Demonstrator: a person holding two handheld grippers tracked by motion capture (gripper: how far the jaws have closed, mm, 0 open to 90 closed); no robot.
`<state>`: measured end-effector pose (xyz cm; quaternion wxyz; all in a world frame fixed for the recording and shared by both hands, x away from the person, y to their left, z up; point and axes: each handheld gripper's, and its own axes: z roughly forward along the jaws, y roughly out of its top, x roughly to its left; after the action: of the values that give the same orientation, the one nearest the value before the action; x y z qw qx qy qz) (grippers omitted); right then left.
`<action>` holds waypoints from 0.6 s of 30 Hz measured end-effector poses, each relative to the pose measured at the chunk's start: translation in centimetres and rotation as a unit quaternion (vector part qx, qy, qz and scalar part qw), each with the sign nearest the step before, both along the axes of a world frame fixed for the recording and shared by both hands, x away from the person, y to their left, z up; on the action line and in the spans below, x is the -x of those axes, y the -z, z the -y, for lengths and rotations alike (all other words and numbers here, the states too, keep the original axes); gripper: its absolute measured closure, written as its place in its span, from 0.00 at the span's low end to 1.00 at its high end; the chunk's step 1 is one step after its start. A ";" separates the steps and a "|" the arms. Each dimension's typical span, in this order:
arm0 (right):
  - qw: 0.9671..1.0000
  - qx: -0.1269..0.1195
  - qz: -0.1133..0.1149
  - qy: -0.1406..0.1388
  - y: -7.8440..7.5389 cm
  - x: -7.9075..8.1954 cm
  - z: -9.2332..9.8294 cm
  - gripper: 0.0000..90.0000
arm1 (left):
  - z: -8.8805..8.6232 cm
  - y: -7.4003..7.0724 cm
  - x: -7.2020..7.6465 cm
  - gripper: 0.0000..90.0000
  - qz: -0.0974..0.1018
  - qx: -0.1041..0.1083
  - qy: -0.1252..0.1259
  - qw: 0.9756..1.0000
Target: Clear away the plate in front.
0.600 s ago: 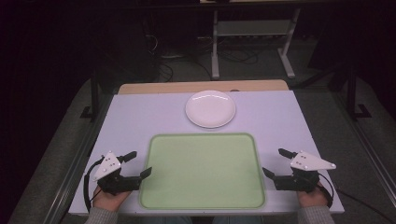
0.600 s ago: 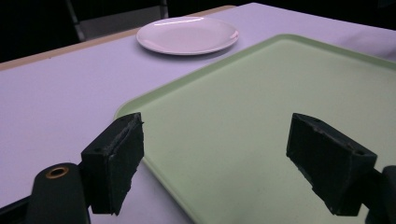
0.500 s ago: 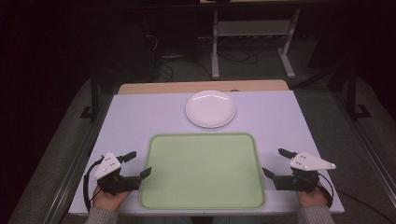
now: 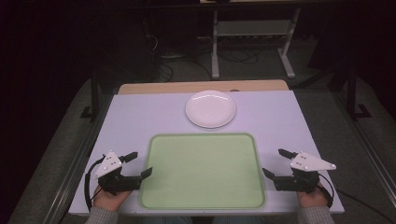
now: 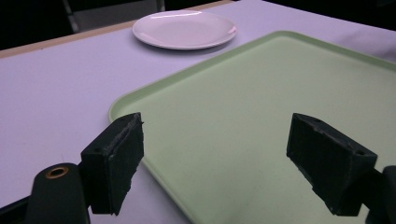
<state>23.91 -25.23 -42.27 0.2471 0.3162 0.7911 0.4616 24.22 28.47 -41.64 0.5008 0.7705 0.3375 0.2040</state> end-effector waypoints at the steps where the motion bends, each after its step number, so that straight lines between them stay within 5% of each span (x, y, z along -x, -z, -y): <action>1: 1.000 0.000 0.000 0.000 0.0 0.0 0.0 0.15 | 0.0 0.0 0.0 0.20 -0.001 0.001 0.000 1.000; 18: 1.000 0.001 0.000 0.001 0.0 0.1 0.0 0.15 | 1.1 -0.5 -0.7 0.20 -0.019 0.006 0.015 1.000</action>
<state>23.78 -25.19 -42.26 0.2479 0.3164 0.7913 0.4607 24.94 27.33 -41.12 0.5018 0.7764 0.3361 0.1801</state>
